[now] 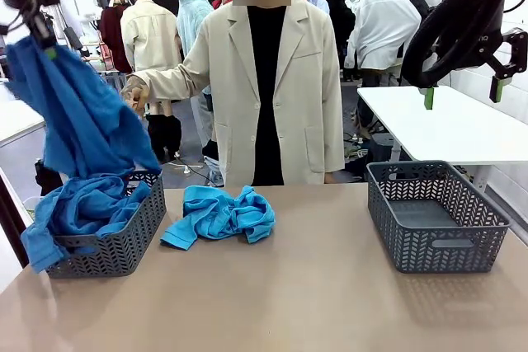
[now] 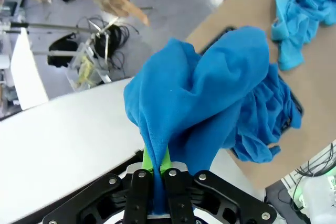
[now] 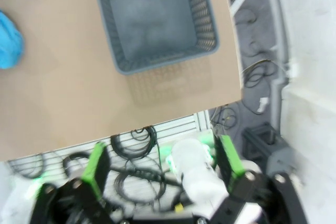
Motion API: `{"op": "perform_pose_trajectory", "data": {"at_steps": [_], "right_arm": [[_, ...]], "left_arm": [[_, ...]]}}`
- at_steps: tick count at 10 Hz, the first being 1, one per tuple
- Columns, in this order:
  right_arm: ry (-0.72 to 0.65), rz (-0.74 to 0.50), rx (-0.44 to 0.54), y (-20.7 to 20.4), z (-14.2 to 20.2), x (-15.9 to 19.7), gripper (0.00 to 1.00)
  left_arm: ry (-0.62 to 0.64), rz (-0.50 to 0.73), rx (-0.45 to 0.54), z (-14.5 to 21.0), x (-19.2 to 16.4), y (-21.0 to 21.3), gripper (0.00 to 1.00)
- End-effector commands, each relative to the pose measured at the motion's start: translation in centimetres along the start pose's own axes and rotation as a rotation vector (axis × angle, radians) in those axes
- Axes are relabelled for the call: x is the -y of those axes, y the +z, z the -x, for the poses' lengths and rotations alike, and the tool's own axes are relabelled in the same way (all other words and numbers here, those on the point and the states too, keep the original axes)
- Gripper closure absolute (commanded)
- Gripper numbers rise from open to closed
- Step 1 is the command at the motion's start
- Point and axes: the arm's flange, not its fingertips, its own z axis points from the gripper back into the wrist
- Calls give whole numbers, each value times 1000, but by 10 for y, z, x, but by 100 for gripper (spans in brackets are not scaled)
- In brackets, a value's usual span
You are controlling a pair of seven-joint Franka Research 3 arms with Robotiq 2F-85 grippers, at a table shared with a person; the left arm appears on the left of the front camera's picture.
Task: Sort the tops and bottoms.
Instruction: Sort the clothes according to human instructions.
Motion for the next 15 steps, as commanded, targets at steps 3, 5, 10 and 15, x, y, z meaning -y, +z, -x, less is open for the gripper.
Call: {"op": "perform_pose_trajectory", "data": {"at_steps": [3, 5, 10, 15], "right_arm": [[9, -24, -17, 2, 0, -1, 0], [9, -24, -17, 2, 0, -1, 0], [9, -24, -17, 2, 0, -1, 0], [9, -24, -17, 2, 0, -1, 0]], "left_arm": [[-3, -6, 36, -19, -20, 20, 100], [-3, -6, 36, -19, -20, 20, 100], [72, 281, -156, 4, -30, -81, 100], [214, 653, -267, 28, 4, -206, 100]]}}
